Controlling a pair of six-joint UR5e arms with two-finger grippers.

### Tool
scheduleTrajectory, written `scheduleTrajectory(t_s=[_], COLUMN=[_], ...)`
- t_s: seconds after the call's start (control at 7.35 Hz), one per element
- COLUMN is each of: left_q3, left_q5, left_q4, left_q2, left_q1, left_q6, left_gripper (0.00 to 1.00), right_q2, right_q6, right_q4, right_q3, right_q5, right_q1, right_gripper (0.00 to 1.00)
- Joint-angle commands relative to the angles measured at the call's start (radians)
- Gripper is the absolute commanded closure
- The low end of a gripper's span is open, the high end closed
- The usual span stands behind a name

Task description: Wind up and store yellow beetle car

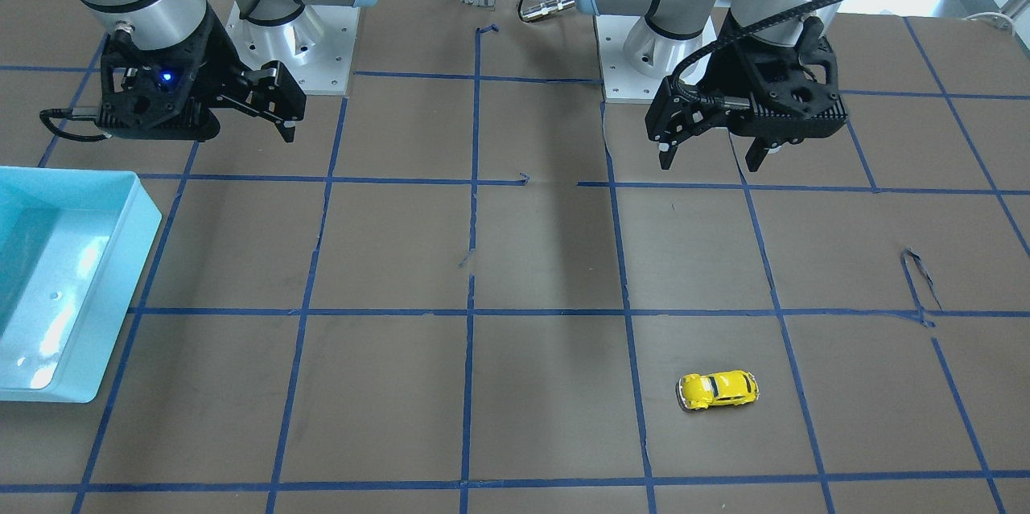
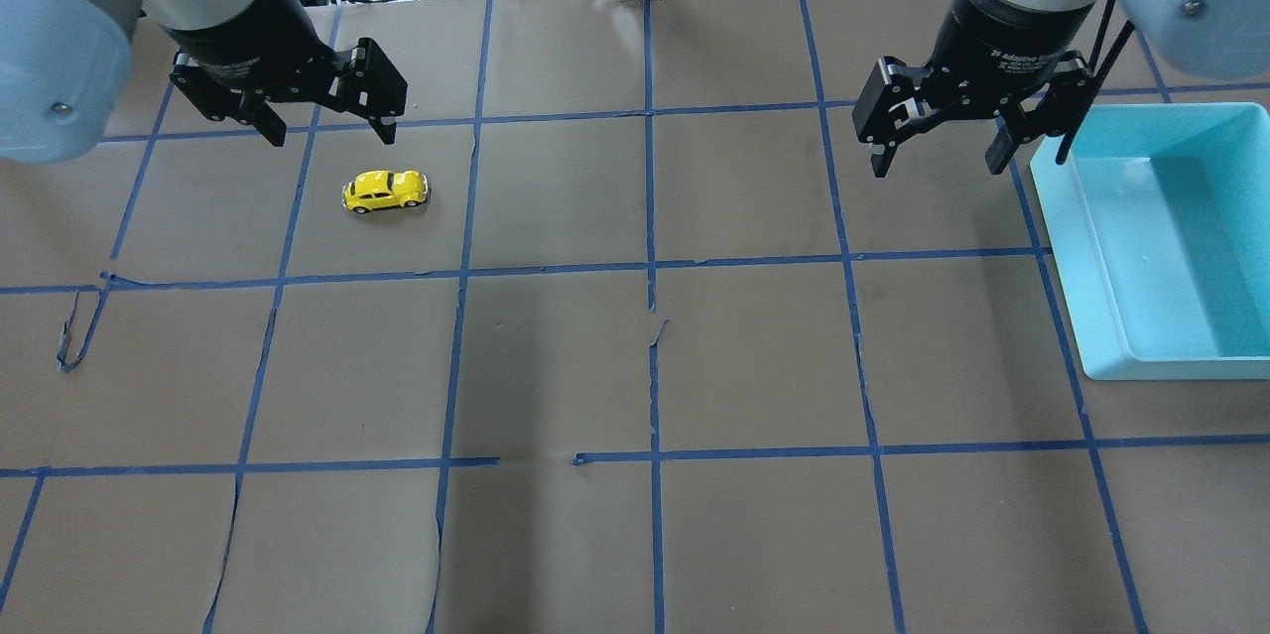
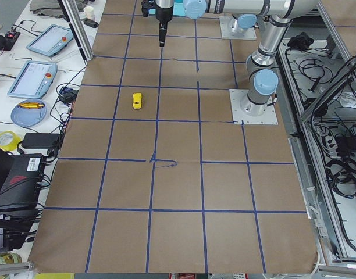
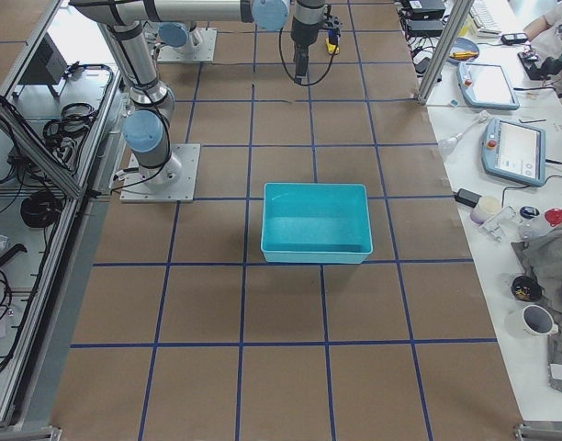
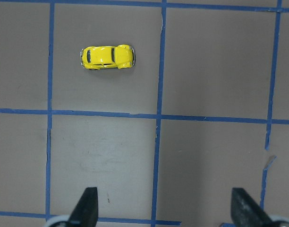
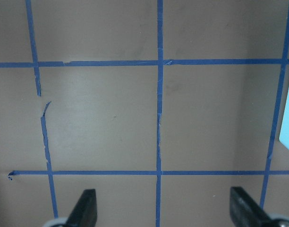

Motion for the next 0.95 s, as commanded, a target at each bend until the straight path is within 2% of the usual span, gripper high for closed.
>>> scheduleTrajectory(t_s=[0.0,0.82], left_q3=[0.0,-0.005], left_q5=[-0.002,-0.005], left_q4=[0.002,0.0], left_q2=[0.001,0.011], left_q1=[0.0,-0.002], left_q6=[0.001,-0.008], left_gripper=[0.0,0.0], right_q2=[0.0,0.0], right_q6=[-0.015,-0.017], right_q4=[0.0,-0.01], right_q3=[0.006,0.006], right_q5=[-0.004,0.01], right_q1=[-0.002,-0.002], right_gripper=[0.0,0.0])
